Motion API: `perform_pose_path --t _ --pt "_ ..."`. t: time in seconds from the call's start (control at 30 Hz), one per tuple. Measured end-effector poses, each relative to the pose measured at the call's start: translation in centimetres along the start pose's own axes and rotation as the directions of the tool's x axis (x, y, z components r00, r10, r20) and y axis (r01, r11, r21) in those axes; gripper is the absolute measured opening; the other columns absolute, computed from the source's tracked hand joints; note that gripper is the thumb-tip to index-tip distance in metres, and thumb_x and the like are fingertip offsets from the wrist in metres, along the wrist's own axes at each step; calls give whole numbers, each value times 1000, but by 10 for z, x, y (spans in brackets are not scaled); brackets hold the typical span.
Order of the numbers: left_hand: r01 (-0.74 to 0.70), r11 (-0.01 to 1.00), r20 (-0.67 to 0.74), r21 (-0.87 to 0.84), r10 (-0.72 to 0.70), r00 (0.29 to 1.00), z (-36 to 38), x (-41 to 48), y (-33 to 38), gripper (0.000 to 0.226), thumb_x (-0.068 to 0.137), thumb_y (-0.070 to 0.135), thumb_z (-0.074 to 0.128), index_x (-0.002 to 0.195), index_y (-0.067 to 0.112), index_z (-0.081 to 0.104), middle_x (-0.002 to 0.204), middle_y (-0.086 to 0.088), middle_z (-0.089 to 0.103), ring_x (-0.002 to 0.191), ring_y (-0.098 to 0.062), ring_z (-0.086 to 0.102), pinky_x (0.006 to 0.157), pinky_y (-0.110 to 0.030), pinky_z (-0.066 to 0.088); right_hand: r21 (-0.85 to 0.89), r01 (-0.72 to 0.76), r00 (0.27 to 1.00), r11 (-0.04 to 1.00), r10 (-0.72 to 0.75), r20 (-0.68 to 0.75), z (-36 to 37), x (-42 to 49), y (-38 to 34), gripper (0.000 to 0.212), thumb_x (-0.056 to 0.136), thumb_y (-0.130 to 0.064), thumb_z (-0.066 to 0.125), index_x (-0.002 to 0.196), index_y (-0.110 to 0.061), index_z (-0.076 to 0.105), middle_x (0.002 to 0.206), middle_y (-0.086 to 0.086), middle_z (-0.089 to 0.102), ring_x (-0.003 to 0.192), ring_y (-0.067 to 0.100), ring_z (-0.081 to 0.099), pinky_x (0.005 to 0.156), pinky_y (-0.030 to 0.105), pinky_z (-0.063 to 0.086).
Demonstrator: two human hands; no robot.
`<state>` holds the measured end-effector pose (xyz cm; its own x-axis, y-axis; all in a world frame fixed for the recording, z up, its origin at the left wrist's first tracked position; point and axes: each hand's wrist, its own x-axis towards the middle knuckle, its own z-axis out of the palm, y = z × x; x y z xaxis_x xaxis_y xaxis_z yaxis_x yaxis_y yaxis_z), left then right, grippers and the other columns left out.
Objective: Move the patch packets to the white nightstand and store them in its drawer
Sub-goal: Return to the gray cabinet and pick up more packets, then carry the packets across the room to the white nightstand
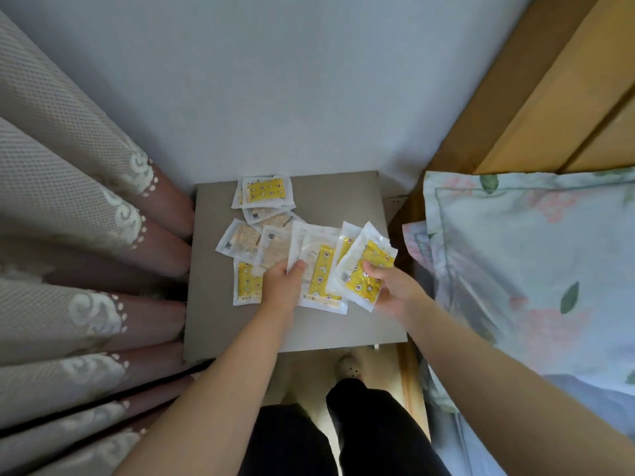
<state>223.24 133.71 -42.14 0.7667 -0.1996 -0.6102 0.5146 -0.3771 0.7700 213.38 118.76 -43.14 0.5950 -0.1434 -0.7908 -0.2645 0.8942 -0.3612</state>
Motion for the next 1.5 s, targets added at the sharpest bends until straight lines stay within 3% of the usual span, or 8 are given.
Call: perform_pose_path --t 0.1,0.27,0.47,0.87,1.07,1.3,1.4,1.5 --pt "-20 999 32 27 19 999 -10 -36 -7 20 99 21 47 89 17 64 81 4 63 74 -12 60 62 -23 48 54 -33 999 998 34 -12 6 -28 32 33 91 -1 55 123 -10 60 122 14 65 114 33 60 88 53 48" --pt "44 999 204 16 -46 978 -42 -82 -38 12 94 31 58 92 22 67 96 -4 72 93 -25 68 85 -43 55 137 24 993 990 -8 -116 1 -82 90 28 91 -2 56 117 -8 62 112 14 69 101 32 65 77 51 52" --pt "116 981 398 158 -171 901 -70 -141 -83 10 93 12 60 97 19 66 101 -8 71 96 -30 67 90 -49 53 292 105 967 951 -29 -252 -23 -150 177 20 93 0 52 109 -7 62 100 13 68 89 30 65 69 48 50" --pt "-309 776 658 549 -173 733 -38 -276 -190 13 90 15 63 99 24 63 97 -2 71 92 -23 68 88 -43 54 569 279 874 773 40 -484 -147 -287 349 16 92 -1 55 104 -8 61 97 12 68 88 31 64 76 50 49" --pt "-518 608 764 601 -248 596 -16 -368 -254 18 91 17 62 108 12 65 91 1 68 87 -20 65 76 -29 52 642 396 820 657 62 -569 -202 -366 439 10 92 -1 57 100 -7 59 92 12 67 83 29 64 83 48 49" --pt "-711 492 862 502 -351 366 -12 -533 -360 12 93 10 59 98 21 59 78 11 59 66 0 55 47 -7 42 694 554 753 460 78 -653 -274 -487 591 7 93 -3 56 95 -6 62 64 8 71 55 21 69 53 34 58" --pt "-811 385 859 441 -443 257 -14 -608 -415 10 93 10 57 100 18 57 78 9 57 67 -4 55 44 -3 39 703 636 711 319 112 -694 -302 -540 670 8 91 -3 58 98 -6 61 72 9 72 63 24 70 54 38 59" --pt "-882 297 843 366 -508 179 -19 -680 -474 11 91 12 58 82 17 58 73 5 59 71 -16 59 55 -15 45 700 691 680 181 166 -714 -324 -587 747 18 90 -2 60 107 -7 61 95 12 69 82 28 67 62 43 57"
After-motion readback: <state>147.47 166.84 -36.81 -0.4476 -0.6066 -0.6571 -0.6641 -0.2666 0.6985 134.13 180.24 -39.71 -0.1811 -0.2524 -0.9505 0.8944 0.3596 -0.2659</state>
